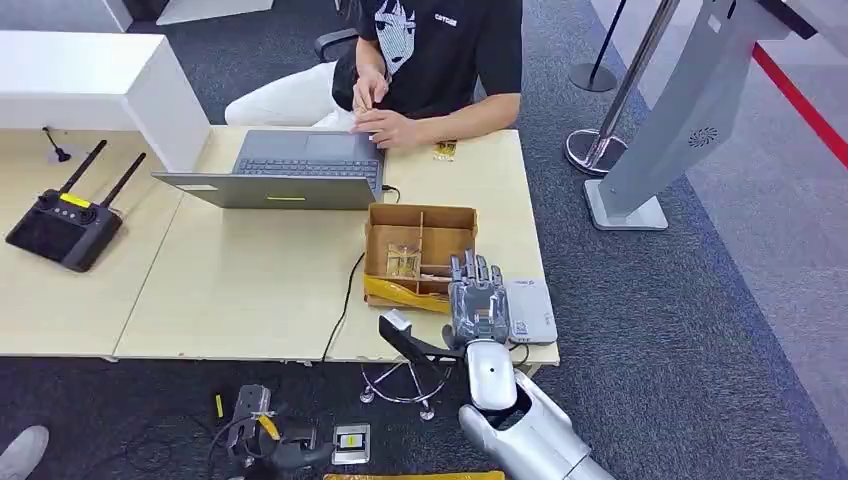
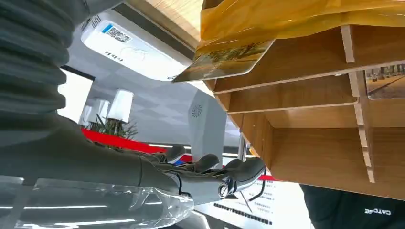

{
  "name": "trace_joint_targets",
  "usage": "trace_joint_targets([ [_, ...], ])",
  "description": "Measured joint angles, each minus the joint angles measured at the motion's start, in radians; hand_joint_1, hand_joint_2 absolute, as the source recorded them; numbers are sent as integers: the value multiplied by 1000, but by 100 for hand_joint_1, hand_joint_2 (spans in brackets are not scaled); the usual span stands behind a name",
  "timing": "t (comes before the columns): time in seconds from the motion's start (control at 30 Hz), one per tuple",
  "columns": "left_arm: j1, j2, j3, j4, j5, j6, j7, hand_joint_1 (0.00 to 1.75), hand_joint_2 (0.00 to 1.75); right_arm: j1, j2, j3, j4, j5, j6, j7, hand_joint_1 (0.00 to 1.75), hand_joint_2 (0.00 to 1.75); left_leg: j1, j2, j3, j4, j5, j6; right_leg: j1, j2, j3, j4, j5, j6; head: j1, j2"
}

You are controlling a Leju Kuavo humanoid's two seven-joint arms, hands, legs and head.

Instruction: Pass the card to the sensor for recognition and then transmit it.

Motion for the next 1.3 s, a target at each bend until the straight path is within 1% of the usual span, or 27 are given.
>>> trace_joint_targets([
  [0.1,0,-1,0,0,0,0,0,0,175,0,0,0,0,0,0,0,0,175,0,0,0,0,0,0,0,0,0,0,0,0,0,0],
  [0.13,0,-2,0,0,0,0,0,0,175,0,0,0,0,0,0,0,3,175,0,0,0,0,0,0,0,0,0,0,0,0,0,0],
  [0.17,0,-2,0,0,0,0,0,0,175,0,0,0,0,0,0,0,52,175,0,0,0,0,0,0,0,0,0,0,0,0,0,0],
  [0.2,0,-2,0,0,0,0,0,0,175,0,0,0,0,0,0,0,161,175,0,0,0,0,0,0,0,0,0,0,0,0,0,0],
  [0.23,0,-2,0,0,0,0,0,0,175,0,0,0,0,0,0,-1,161,175,0,0,0,0,0,0,0,0,0,0,0,0,0,0],
  [0.27,0,-2,0,0,0,0,0,0,175,0,0,0,0,0,1,-1,175,175,0,0,0,0,0,0,0,0,0,0,0,0,0,0],
  [0.47,1,-2,0,0,0,3,1,0,175,0,1,0,0,-8,15,-11,175,175,0,0,0,0,0,0,0,0,0,0,0,0,0,0],
  [0.9,1,-2,0,0,10,6,5,0,175,0,2,0,1,-21,10,-30,175,175,0,0,0,0,0,0,0,0,0,0,0,0,0,0],
  [0.97,1,-2,0,0,11,9,5,0,175,-1,5,0,4,-26,-1,-42,175,175,0,0,0,0,0,0,0,0,0,0,0,0,0,0],
  [1.1,1,-2,0,0,22,13,5,0,175,-9,19,0,19,-31,-45,-62,175,175,0,0,0,0,0,0,0,0,0,0,0,0,0,0],
  [1.3,2,-2,0,0,31,18,5,0,175,-30,33,0,29,-33,-90,-64,175,175,0,0,0,0,0,0,0,0,0,0,0,0,0,0],
])
